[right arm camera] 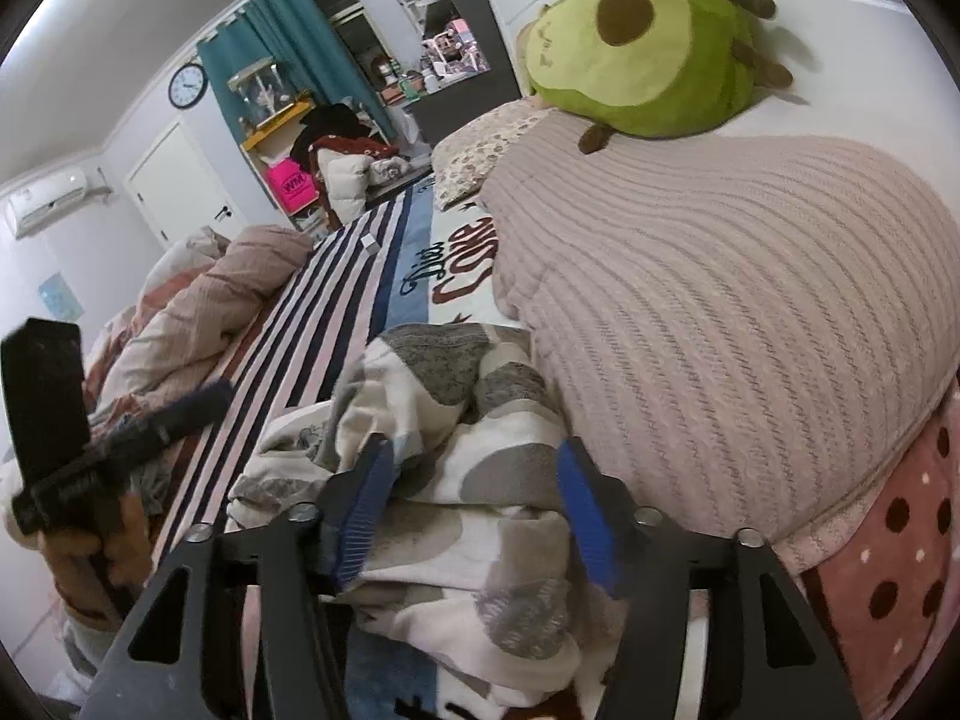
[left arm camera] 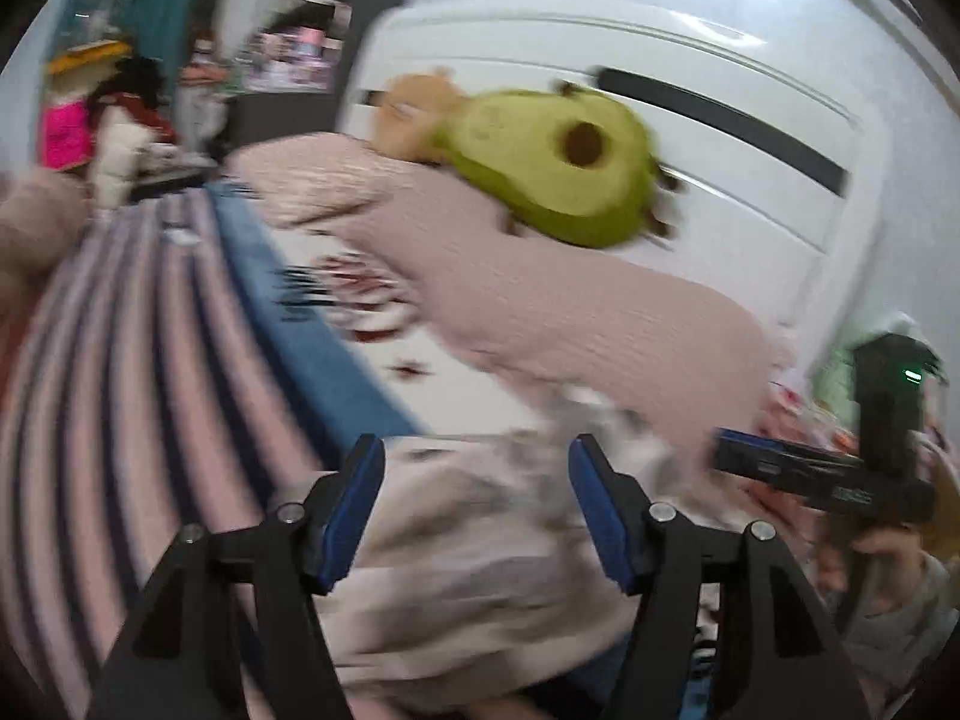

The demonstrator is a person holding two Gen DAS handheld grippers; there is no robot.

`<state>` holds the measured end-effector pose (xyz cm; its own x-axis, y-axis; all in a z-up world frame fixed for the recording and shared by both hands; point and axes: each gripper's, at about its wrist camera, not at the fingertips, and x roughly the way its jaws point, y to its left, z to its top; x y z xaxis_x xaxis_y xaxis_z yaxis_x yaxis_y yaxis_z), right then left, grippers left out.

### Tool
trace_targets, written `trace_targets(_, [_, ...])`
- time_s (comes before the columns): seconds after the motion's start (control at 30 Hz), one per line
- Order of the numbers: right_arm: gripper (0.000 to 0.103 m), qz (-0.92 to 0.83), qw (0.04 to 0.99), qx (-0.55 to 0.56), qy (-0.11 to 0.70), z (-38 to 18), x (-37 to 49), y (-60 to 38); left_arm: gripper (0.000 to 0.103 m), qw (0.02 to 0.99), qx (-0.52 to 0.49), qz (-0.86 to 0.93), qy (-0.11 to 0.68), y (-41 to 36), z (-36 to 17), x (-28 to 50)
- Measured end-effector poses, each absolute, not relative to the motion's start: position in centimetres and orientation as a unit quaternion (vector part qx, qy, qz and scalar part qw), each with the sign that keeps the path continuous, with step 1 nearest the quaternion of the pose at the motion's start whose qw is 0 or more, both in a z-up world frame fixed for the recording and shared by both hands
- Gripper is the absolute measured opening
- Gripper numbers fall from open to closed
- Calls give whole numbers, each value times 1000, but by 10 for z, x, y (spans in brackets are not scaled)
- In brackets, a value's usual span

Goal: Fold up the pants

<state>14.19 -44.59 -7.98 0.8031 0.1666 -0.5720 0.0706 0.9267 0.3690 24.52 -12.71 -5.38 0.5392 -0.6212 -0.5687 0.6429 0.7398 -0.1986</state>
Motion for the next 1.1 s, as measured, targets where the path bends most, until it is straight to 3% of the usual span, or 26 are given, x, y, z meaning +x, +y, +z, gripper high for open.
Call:
trace_targets(0.2, [75, 26, 934, 121, 334, -83, 163, -404, 60, 887, -21, -299, 350, -82, -89, 279])
trace_targets(0.3, [75, 30, 933, 89, 347, -87, 181, -381, 60, 882, -21, -295, 367, -80, -104, 288])
trace_targets(0.43, [86, 9, 938, 28, 347, -94, 200, -354, 60, 865, -22, -317, 389, -89, -121, 294])
trace_targets(0.67, [84, -38, 930, -52, 362, -113, 217, -336, 60, 848, -17, -334, 411, -98, -137, 296])
trace_targets(0.77, [70, -71, 931, -58, 352, -109, 210, -350, 60, 845, -18, -338, 414, -97, -138, 296])
trace_targets(0.83, [35, -76, 930, -40, 357, -107, 203, -365, 61, 841, -20, -343, 418, -98, -139, 296])
trace_targets(0.87, [29, -71, 928, -30, 364, -106, 199, -370, 61, 840, -19, -343, 419, -98, -140, 296])
trace_targets(0.97, [17, -63, 922, -4, 382, -107, 183, -380, 61, 841, -8, -343, 418, -101, -139, 294])
trace_targets(1.1, [17, -77, 917, 20, 391, -105, 164, -392, 61, 837, -5, -347, 422, -101, -139, 293])
